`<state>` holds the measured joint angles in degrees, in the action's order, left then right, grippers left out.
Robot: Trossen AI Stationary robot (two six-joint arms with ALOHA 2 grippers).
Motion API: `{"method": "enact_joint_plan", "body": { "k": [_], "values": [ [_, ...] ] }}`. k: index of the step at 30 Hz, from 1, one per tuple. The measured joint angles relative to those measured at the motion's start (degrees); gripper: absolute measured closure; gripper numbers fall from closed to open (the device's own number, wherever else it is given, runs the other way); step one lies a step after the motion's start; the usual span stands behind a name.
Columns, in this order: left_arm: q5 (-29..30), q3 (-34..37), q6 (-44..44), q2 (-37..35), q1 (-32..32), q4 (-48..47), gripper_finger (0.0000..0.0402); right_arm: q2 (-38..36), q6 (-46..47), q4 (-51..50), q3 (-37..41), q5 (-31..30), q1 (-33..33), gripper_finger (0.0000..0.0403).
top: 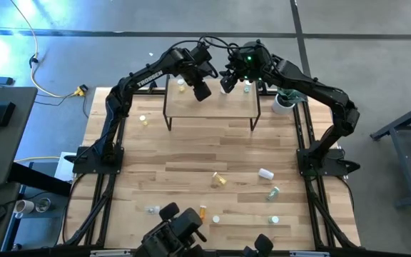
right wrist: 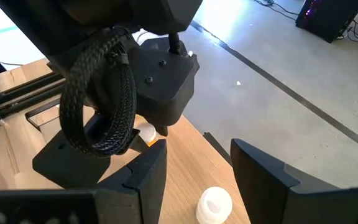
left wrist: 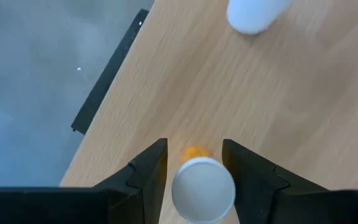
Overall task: Pick and place medicine bottles onto shelf by color
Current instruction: Put the top left orange pill bottle on the shelf
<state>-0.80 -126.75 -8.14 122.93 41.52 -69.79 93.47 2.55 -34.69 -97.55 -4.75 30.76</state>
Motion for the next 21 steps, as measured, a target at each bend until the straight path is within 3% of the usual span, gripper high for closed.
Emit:
{"method": "enact_joint_plan", "body": {
  "k": [21],
  "values": [
    [-0.1, -0.1, -0.5, -2.2, 0.3, 4.5, 0.0256, 0.0, 0.0, 0.0, 0.0, 0.0, 0.0, 0.0233]
  ]
}}
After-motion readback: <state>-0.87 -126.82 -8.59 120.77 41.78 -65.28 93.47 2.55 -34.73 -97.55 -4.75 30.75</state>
